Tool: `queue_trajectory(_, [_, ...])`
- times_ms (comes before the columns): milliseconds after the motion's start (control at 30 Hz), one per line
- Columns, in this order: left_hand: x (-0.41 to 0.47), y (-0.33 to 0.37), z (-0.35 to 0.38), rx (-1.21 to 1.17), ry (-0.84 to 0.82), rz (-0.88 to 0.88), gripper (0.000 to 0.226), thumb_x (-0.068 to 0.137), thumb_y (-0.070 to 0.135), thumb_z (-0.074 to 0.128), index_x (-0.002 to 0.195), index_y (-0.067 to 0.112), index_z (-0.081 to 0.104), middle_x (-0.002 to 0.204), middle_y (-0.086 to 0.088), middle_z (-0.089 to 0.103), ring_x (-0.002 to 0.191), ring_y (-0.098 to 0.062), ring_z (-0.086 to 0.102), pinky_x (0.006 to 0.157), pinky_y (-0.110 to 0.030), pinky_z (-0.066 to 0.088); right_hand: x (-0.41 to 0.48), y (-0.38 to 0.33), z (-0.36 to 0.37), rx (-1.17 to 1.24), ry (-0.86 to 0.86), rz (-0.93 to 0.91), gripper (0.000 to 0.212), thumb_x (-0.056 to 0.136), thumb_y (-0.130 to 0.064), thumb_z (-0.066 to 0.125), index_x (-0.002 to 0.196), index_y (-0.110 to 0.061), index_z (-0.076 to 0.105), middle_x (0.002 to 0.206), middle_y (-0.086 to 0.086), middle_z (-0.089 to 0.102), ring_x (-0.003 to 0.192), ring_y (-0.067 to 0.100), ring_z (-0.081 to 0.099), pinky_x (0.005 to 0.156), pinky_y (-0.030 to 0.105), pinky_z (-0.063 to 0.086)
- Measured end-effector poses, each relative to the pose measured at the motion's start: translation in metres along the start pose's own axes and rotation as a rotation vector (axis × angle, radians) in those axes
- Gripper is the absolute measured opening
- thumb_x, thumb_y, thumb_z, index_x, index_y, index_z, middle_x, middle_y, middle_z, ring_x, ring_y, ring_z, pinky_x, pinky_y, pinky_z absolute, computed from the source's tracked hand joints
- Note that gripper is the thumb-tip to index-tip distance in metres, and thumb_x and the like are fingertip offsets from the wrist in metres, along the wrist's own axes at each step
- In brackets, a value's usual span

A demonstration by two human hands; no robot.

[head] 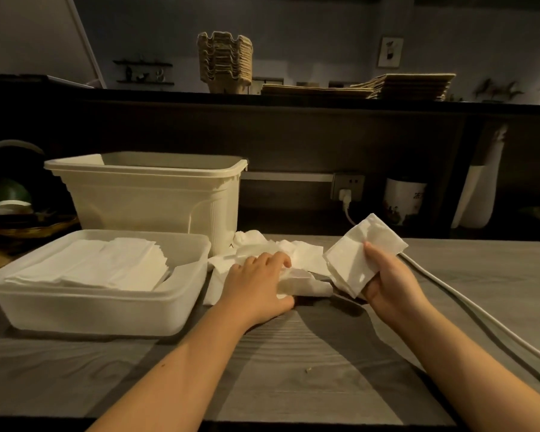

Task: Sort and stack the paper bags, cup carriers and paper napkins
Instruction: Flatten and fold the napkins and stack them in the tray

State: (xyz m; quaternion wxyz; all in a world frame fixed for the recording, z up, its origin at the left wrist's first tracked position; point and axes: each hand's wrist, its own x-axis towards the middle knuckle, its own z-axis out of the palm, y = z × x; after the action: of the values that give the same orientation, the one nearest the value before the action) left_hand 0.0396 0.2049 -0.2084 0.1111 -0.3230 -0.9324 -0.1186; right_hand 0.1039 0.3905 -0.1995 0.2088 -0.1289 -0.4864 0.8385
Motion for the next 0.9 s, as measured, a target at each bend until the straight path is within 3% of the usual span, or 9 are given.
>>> queue_trajectory(167, [-0.003,-0.001,-0.009,-0.045,0.048,-0.059,0.027,0.094,0.034,0.046,0.121,0.03,0.051,0.114,0.006,0.061,0.1,-0.014,0.054,0.082,-0.029,0.04,-0.001,-0.001,0.0,-0.047,-0.03,-0.001,0.036,0.095,-0.019,0.051,0.129,-0.012,0.044,0.112,0.011,0.061,0.1,0.027,0.061,0.082,0.047,0.051])
queue_trajectory(300, [0.0,-0.003,-0.021,-0.392,0.124,-0.232,0.021,0.096,0.037,0.044,0.104,0.019,0.051,0.086,0.005,0.057,0.079,-0.013,0.054,0.069,-0.028,0.044,-0.003,-0.003,0.0,-0.074,-0.042,0.013,0.039,0.094,-0.02,0.051,0.131,-0.012,0.042,0.113,0.011,0.061,0.098,0.026,0.062,0.068,0.04,0.052])
queue_trajectory(433, [0.003,0.0,-0.031,-0.815,0.373,-0.364,0.025,0.095,0.031,0.05,0.113,0.015,0.052,0.099,0.0,0.054,0.09,-0.016,0.048,0.074,-0.027,0.037,-0.004,-0.004,0.002,-0.131,-0.056,0.017,0.037,0.094,-0.021,0.052,0.128,-0.012,0.044,0.111,0.01,0.061,0.097,0.026,0.061,0.065,0.036,0.05])
queue_trajectory(533, [0.005,-0.001,-0.033,-1.055,0.454,-0.446,0.024,0.094,0.029,0.053,0.114,0.015,0.053,0.103,-0.001,0.058,0.094,-0.018,0.052,0.076,-0.029,0.04,-0.005,-0.004,0.002,-0.169,-0.075,0.025,0.034,0.093,-0.022,0.053,0.124,-0.014,0.043,0.108,0.009,0.06,0.097,0.026,0.061,0.066,0.035,0.05])
queue_trajectory(633, [0.006,-0.003,-0.032,-1.384,0.461,-0.546,0.025,0.093,0.033,0.053,0.113,0.017,0.053,0.097,0.0,0.062,0.093,-0.019,0.058,0.081,-0.035,0.048,-0.006,-0.003,0.002,-0.202,-0.094,0.057,0.03,0.093,-0.025,0.053,0.12,-0.016,0.045,0.109,0.01,0.061,0.097,0.027,0.061,0.067,0.036,0.05])
queue_trajectory(733, [0.006,-0.002,-0.029,-1.599,0.342,-0.584,0.027,0.093,0.037,0.053,0.116,0.022,0.052,0.101,-0.002,0.062,0.097,-0.02,0.058,0.087,-0.037,0.049,-0.007,-0.003,0.004,-0.178,-0.141,0.074,0.025,0.092,-0.026,0.054,0.115,-0.017,0.05,0.111,0.01,0.063,0.1,0.028,0.062,0.075,0.041,0.053])
queue_trajectory(800, [0.005,0.001,-0.026,-1.41,0.324,-0.536,0.032,0.094,0.038,0.051,0.12,0.02,0.05,0.105,0.001,0.061,0.099,-0.018,0.056,0.083,-0.034,0.048,-0.01,-0.005,0.005,-0.112,-0.172,0.081,0.034,0.089,-0.025,0.055,0.121,-0.016,0.051,0.111,0.01,0.064,0.099,0.027,0.064,0.079,0.043,0.055])
queue_trajectory(900, [0.0,0.006,-0.026,-0.803,0.378,-0.333,0.021,0.095,0.032,0.049,0.107,0.015,0.052,0.085,0.008,0.053,0.077,-0.006,0.05,0.061,-0.017,0.038,-0.012,-0.007,0.004,-0.047,-0.202,0.088,0.048,0.083,-0.028,0.058,0.129,-0.018,0.047,0.112,0.009,0.065,0.095,0.025,0.066,0.073,0.043,0.057])
